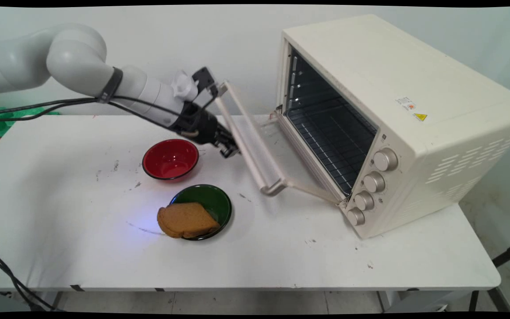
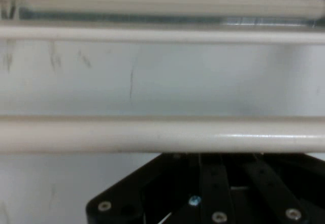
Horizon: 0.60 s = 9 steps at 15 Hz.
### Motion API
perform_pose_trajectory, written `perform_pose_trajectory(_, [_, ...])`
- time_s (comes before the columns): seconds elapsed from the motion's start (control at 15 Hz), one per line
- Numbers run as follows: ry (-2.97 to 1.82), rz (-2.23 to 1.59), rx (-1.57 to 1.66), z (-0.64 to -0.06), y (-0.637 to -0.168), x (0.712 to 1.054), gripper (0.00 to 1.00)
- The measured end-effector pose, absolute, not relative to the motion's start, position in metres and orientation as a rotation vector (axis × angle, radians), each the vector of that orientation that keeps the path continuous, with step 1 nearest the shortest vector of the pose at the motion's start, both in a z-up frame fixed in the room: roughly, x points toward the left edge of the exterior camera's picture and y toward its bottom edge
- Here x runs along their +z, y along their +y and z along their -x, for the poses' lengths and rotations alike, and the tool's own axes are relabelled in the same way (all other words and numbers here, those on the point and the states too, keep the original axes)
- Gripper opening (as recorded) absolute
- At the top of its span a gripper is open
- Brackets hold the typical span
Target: Close the oven
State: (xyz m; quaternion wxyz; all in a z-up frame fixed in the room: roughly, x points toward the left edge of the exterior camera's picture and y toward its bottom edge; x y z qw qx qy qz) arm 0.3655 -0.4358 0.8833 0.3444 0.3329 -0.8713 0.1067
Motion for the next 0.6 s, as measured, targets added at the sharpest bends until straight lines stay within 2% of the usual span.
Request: perform_pose_trajectory(0.6, [-2.014, -0.792, 0.317, -0.354, -0.453, 0.941, 0.0])
